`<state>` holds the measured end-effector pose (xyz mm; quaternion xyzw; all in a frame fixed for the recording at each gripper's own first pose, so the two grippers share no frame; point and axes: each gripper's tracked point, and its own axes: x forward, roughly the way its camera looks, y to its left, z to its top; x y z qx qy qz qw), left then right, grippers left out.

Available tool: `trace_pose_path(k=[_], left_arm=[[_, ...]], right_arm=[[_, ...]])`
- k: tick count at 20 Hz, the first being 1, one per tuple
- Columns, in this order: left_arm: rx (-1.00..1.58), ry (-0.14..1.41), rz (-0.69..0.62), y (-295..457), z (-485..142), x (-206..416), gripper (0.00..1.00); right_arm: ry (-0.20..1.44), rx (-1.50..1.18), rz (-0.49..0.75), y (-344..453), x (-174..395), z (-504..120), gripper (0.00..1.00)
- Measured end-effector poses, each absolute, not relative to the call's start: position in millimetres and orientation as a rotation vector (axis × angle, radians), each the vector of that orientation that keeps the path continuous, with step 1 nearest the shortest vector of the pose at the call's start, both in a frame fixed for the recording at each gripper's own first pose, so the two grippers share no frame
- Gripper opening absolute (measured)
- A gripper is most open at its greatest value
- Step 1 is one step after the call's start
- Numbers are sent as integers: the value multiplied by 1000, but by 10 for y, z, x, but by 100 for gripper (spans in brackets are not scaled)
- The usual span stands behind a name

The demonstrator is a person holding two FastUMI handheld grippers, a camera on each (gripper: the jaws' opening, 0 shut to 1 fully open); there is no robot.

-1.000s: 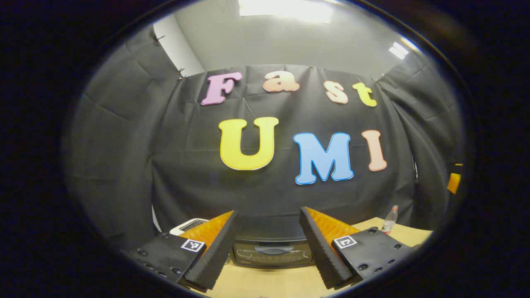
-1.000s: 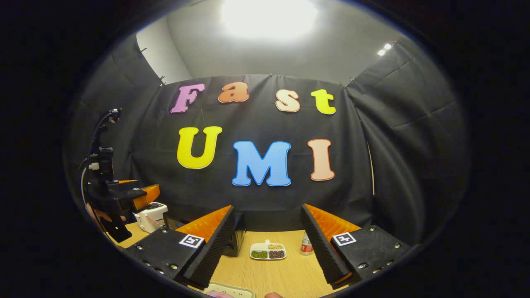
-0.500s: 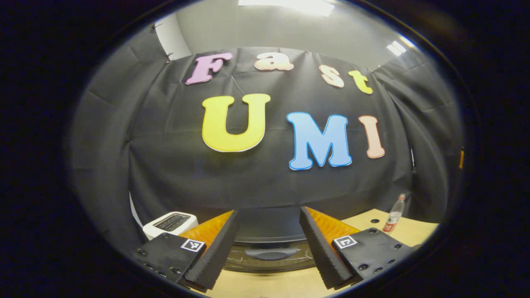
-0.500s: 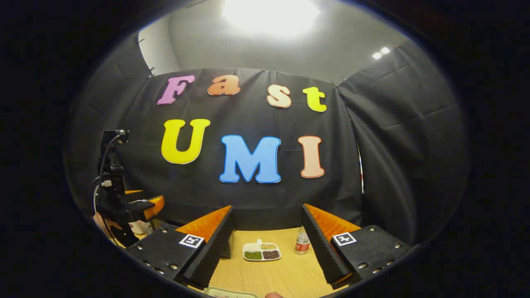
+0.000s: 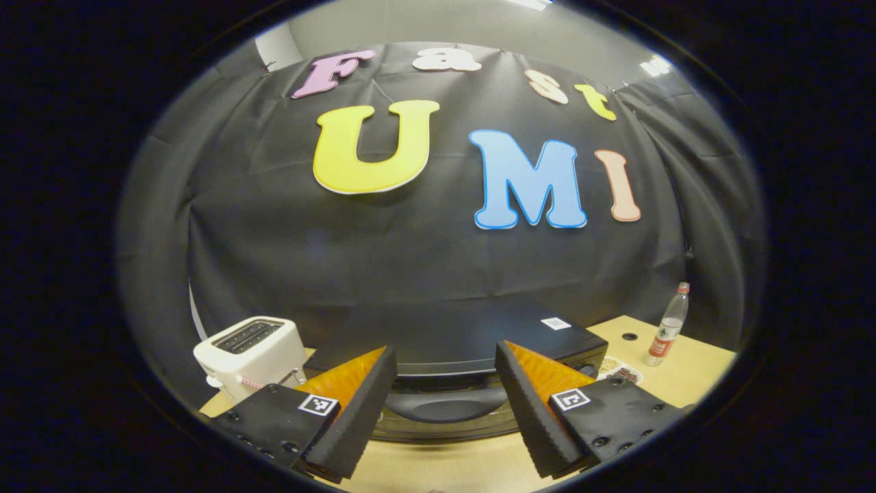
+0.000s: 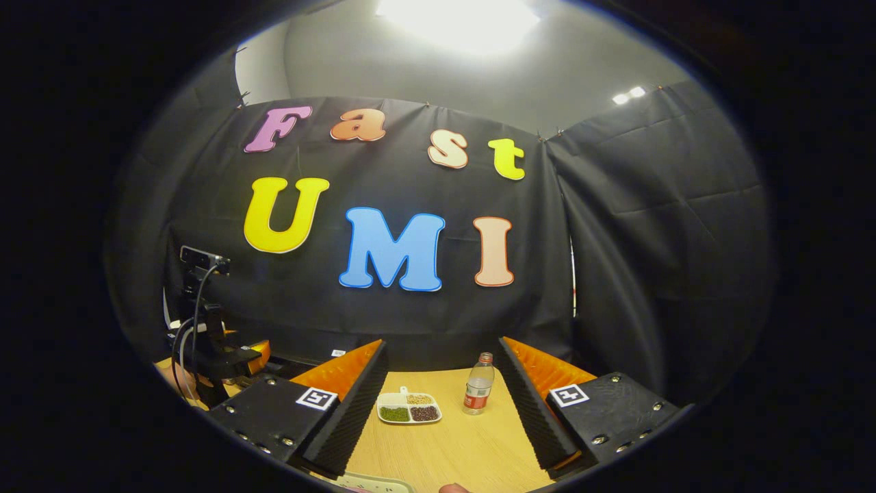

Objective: Open the electric oven with the left hand, put the food in, and close the electric oven.

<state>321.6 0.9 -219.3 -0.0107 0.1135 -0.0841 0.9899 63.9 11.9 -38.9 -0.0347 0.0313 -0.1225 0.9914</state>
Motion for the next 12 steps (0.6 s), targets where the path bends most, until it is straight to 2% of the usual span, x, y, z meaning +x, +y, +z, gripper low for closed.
trace_pose_path(k=[6, 10, 11, 12], left_arm=[[-3, 286, -164, -34, -2571, 3289, 100], [-2, 266, -155, -36, -2537, 3270, 100], [-6, 274, -153, -37, -2569, 3231, 97], [-10, 264, -153, -38, -2544, 3208, 100]], right_arm=[[70, -84, -275, 25, 584, -380, 97], [65, -91, -271, 4, 572, -348, 97], [63, -89, -269, -5, 574, -351, 97], [59, -87, -266, -7, 575, -335, 97]])
